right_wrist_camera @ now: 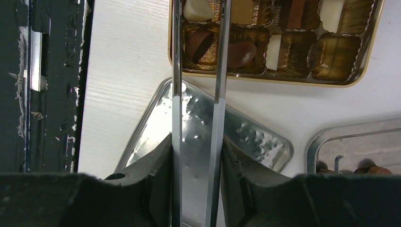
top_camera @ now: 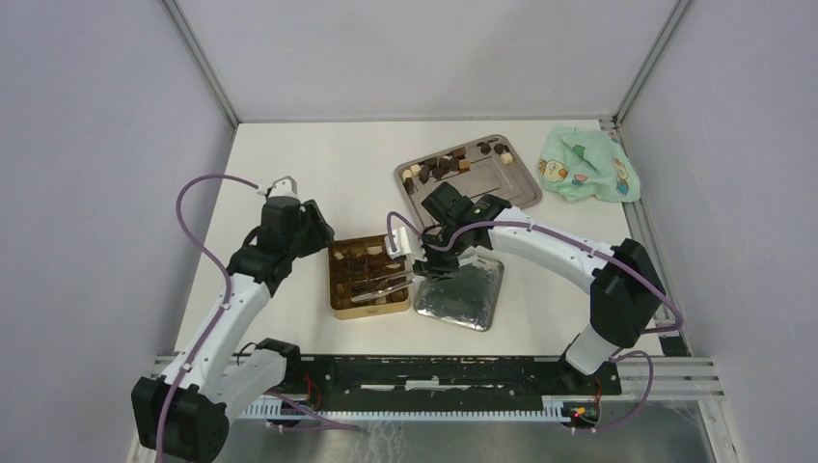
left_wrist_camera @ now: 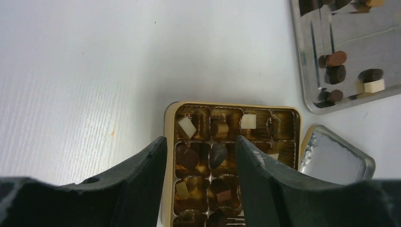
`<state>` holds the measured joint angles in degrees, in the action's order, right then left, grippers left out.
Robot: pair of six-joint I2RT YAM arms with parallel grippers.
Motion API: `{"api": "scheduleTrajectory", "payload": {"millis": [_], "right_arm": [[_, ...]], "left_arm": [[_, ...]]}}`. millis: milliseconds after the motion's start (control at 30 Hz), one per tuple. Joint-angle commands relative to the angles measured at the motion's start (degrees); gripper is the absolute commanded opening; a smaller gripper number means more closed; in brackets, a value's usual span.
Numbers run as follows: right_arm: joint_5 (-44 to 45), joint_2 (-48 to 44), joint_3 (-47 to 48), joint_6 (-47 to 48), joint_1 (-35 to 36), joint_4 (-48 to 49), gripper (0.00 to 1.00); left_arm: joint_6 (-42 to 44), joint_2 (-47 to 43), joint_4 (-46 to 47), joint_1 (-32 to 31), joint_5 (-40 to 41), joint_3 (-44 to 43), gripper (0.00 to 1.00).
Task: Pack the chocolate
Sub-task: Place the fake chocolate in the packing box, then pick up the fake chocolate from the plate.
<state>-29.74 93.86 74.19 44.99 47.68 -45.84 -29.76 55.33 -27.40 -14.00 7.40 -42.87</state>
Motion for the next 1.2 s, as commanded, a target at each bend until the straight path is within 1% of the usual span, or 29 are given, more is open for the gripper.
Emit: {"api": "scheduleTrajectory", "payload": {"millis": [0, 100, 200, 267, 333, 400, 533, 567, 700, 833, 967, 1067, 1167], "right_arm": [[-1.1, -0.8, 2.7, -0.6, 0.4, 1.4, 0.43], [-1.8, -1.3, 2.7, -0.6, 0.4, 1.2, 0.46], [-2.3, -2.0, 3.1, -0.9, 0.3, 0.8, 0.45], [-3.6, -3.0, 3.5, -0.9, -0.4, 0.4, 0.45], [-5.2, -4.0, 3.8, -0.8, -1.6, -0.1, 0.45], [-7.2, -5.0, 4.0, -0.6, -3.5, -0.4, 0.44], [-10.3, -6.9, 3.5, -0.7, -9.4, -0.2, 0.44], [-11.0, -7.3, 3.1, -1.0, -11.4, 0.1, 0.44], [-12.4, -8.0, 2.0, -2.7, -20.2, 2.2, 0.43], [-9.0, -7.6, -0.3, -7.1, -27.7, 7.0, 0.44], [-6.2, -4.1, 0.7, -8.2, -34.2, 7.0, 0.43], [-2.2, -1.7, 1.9, -7.1, -37.1, 6.3, 0.43], [2.1, 0.0, 2.3, -4.9, -38.1, 5.7, 0.43]], "left_arm": [[-4.0, -4.7, -2.5, -0.2, -0.3, -2.7, 0.62], [-4.7, -6.8, -3.4, -0.2, -1.2, -3.2, 0.62], [-5.5, -8.9, -3.3, -0.2, -3.2, -3.4, 0.63], [-5.9, -10.4, -2.6, -0.2, -4.9, -3.4, 0.66], [-6.6, -12.1, -1.5, -0.2, -6.5, -3.2, 0.71], [-8.0, -14.1, -0.1, -0.2, -7.1, -2.4, 0.78], [-12.5, -19.0, 3.9, -0.2, -9.1, 1.0, 0.96], [-13.5, -20.2, 5.2, -0.1, -9.4, 1.9, 0.99], [-16.1, -23.0, 8.2, -0.2, -11.0, 4.5, 1.00], [-16.8, -23.6, 8.8, -0.2, -12.2, 5.3, 1.00], [-17.0, -23.6, 8.8, -0.2, -12.4, 5.7, 1.00], [-17.2, -23.6, 8.7, -0.2, -12.3, 6.2, 0.99], [-17.3, -23.6, 9.0, -0.2, -12.1, 6.7, 0.99]]}}
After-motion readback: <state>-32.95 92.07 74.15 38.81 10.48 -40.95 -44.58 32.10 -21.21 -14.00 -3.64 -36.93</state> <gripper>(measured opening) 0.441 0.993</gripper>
